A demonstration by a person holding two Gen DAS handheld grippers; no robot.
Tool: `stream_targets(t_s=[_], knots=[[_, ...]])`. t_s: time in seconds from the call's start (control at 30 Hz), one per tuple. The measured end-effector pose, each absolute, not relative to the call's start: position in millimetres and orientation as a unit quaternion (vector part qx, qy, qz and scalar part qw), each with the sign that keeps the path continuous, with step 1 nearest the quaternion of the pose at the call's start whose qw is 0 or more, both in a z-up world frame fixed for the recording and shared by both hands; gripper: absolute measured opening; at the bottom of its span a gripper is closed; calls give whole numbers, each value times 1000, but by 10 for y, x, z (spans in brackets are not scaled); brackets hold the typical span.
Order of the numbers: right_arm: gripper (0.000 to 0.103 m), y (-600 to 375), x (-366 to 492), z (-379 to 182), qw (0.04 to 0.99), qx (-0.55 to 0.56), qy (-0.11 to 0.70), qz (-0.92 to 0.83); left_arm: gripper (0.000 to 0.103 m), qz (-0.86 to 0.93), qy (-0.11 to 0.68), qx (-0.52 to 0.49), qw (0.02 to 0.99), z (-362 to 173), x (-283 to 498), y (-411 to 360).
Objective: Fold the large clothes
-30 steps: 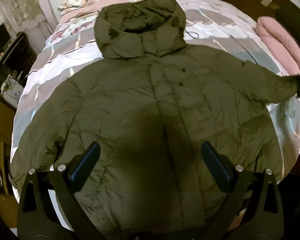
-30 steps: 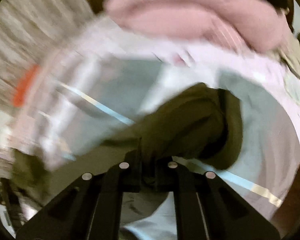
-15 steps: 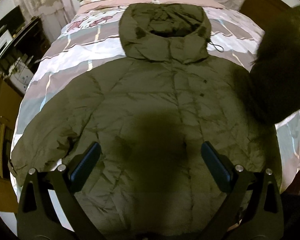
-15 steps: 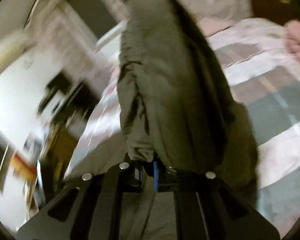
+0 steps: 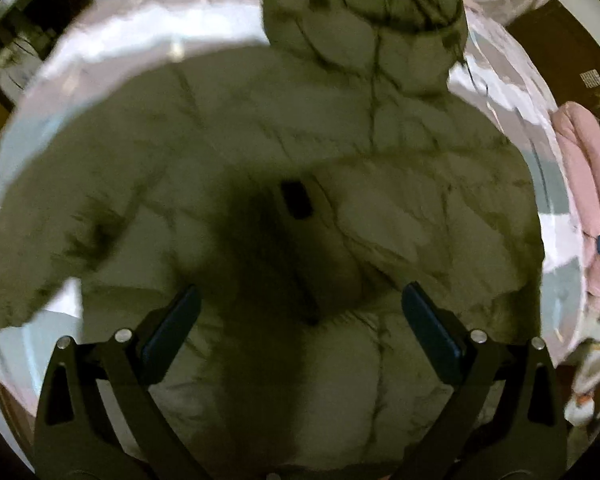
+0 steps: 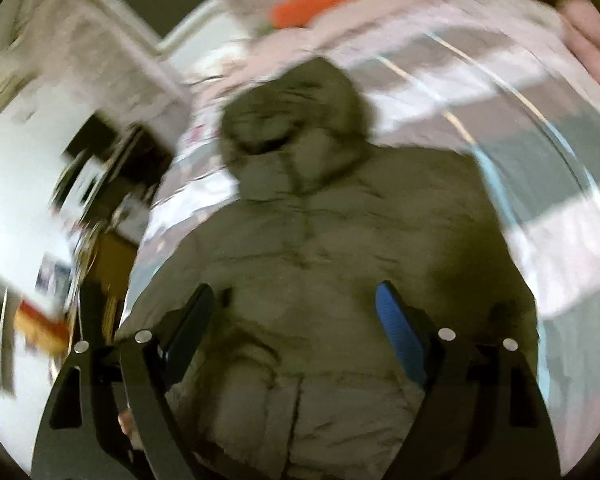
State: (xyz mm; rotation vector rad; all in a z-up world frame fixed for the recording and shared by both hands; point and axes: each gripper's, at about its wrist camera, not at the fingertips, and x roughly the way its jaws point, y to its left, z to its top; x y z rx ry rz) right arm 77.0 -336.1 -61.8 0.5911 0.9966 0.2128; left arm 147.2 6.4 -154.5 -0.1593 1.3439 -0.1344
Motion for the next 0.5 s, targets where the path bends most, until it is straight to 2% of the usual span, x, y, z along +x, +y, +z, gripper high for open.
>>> stream_targets(t_s=[0.2,0.3,0.4,0.5], knots=[[84,-3446,829,-842,808,314,492,83,98,-66,662,-87,741,-1964,1543,10],[84,-3427,820,-821,808,304,499,83,87,-91,670,-125,726,-2052,1546,24],[84,-3393,845,-880,805,298,507,80,61,-117,668,-176,714,-2096,1557,72],[84,-3393,860,-938,799,299,515,79,59,-134,664,-211,705,-2149,1572,95]])
